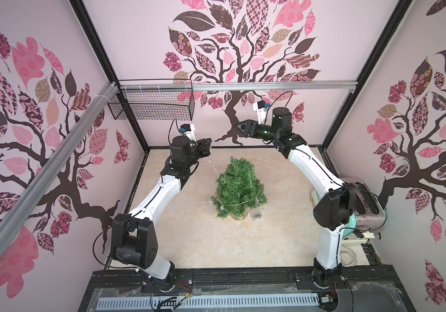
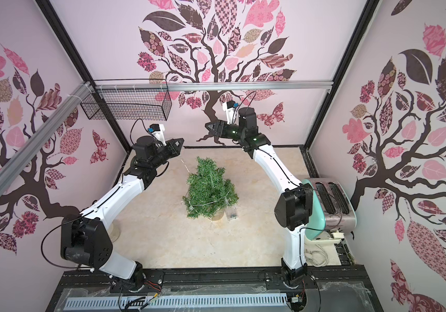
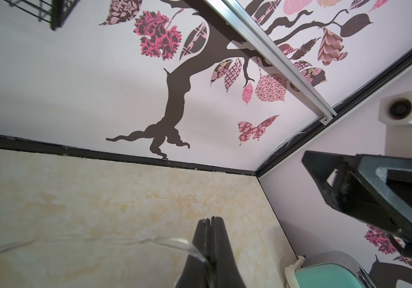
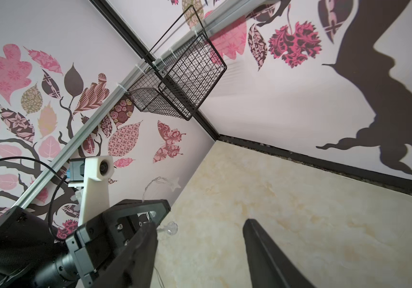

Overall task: Remove string lights from the small christmas tree
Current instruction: Remove the light string from the Christmas tree.

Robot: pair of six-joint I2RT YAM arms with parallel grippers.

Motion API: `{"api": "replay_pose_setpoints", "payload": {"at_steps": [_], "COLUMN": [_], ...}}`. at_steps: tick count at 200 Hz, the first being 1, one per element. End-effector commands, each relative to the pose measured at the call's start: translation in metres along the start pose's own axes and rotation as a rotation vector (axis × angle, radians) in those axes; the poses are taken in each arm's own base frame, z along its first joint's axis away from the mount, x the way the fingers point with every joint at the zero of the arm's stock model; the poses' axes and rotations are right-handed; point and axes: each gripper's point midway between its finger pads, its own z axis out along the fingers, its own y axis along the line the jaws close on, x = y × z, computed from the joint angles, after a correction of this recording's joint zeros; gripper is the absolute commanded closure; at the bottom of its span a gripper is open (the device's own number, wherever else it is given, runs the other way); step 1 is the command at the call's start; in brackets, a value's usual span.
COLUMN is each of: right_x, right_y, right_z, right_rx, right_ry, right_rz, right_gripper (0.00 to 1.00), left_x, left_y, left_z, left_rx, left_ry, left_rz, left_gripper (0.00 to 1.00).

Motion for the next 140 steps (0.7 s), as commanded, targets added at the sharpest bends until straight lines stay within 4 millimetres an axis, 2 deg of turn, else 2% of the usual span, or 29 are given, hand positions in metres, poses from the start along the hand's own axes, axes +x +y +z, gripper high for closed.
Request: {"api": "replay_pose_setpoints", "payload": {"at_steps": [1, 25, 56, 104, 140], "right_x": [-0.038, -0.027, -0.015, 0.002, 0.013], "right_y": [0.036, 0.040, 0.050, 0.062, 0.067], "right_z": [-0.037, -0.057, -0.081, -0.111, -0.122], "right_rx": [-0.031, -0.024, -0.026, -0.052, -0.063], "right_ry": [-0.142, -0.166, -0.192, -0.228, -0.223], "right_rz": [-0.087, -0.095, -0.107, -0.090, -0.082], "right_gripper": [0.38, 0.37, 0.38, 0.37, 0.37], "left_x": [-0.012, -0.017, -0.024, -0.013, -0.006], "left_y": [0.005, 0.007, 0.018, 0.049, 0.075], "left_z": [-0.015, -0.026, -0.044, -0.036, -0.038], "left_rx": [-0.045, -0.071, -0.161, -0.257, -0.284], "left_ry": [-0.052, -0.082, -0.133, -0.113, -0.122], "left_rz": [-0.001, -0.016, -0.014, -0.015, -0.076], "left_gripper": [1.00, 1.00, 1.00, 1.00, 1.00]}}
